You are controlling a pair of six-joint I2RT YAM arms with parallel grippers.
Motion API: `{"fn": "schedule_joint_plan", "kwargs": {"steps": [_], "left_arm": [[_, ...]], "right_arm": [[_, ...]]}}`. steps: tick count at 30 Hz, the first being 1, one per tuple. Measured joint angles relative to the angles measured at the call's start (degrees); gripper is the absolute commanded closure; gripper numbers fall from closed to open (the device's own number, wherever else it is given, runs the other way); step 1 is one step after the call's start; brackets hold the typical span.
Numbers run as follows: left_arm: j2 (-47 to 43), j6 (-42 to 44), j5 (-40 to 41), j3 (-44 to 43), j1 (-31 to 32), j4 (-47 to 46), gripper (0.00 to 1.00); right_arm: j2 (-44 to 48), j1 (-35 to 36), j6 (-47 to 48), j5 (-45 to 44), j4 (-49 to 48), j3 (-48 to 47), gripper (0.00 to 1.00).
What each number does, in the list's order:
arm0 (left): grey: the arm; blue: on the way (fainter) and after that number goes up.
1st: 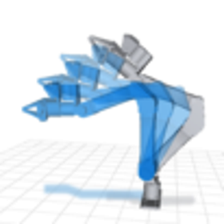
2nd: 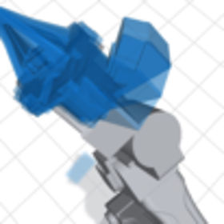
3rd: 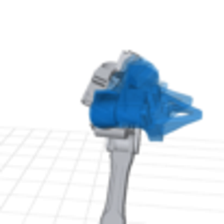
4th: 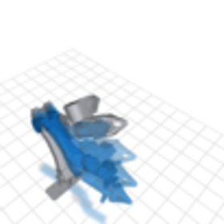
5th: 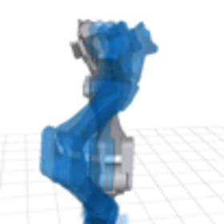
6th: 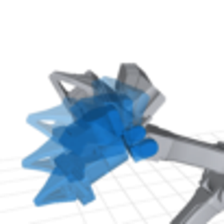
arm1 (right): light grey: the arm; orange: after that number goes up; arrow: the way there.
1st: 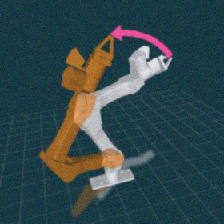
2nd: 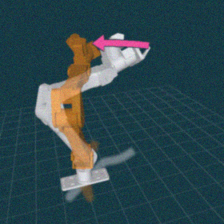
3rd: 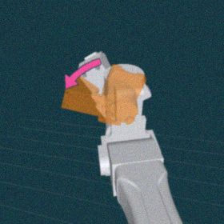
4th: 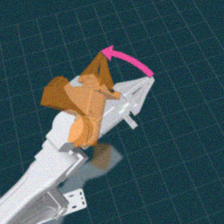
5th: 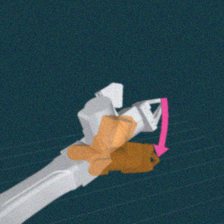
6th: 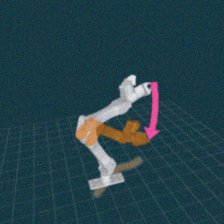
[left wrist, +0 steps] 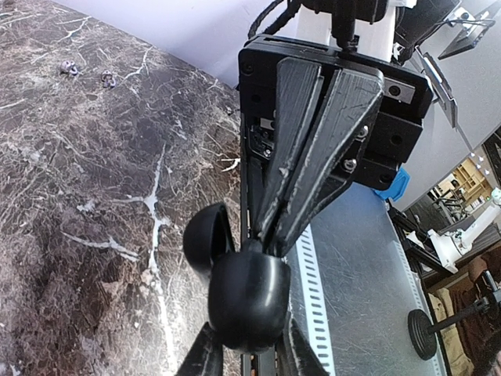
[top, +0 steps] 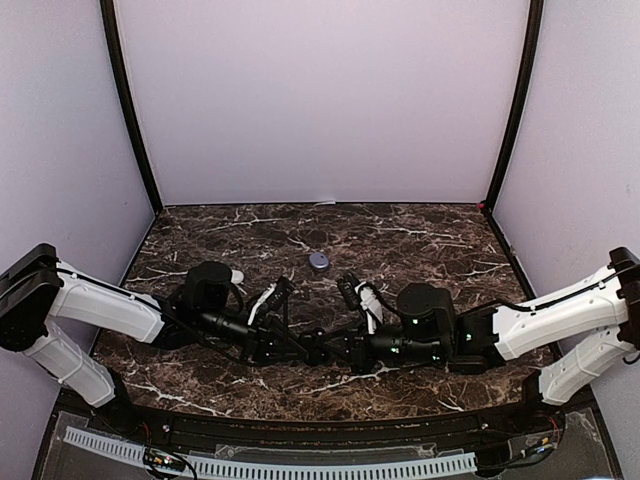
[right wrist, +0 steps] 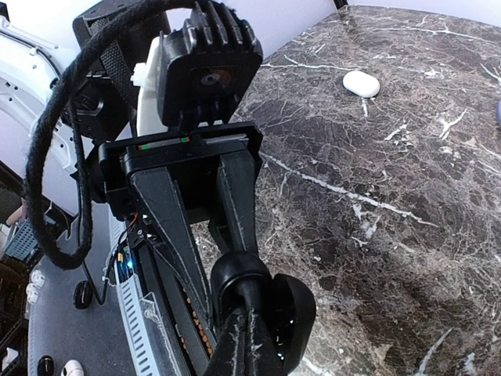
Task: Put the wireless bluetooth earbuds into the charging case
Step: Adjust the left earbud in the left side groove of the charging case.
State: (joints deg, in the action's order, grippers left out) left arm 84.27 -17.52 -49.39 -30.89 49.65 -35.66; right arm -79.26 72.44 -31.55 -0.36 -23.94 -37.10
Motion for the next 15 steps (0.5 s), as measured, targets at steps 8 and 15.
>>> {"fn": "schedule_joint_plan", "kwargs": {"steps": [8,15], "left_arm": [[0.0,0.0,-0.3,0.3,0.0,-0.1,0.93],[0.0,0.4,-0.3,0.3,0.0,-0.8,0.93]], "right_arm": [[-0.3,0.0,0.7,0.9,0.1,-0.3,0.89],[1.2,0.0,1.7,0.9,0.7,-0.3,0.76]]}}
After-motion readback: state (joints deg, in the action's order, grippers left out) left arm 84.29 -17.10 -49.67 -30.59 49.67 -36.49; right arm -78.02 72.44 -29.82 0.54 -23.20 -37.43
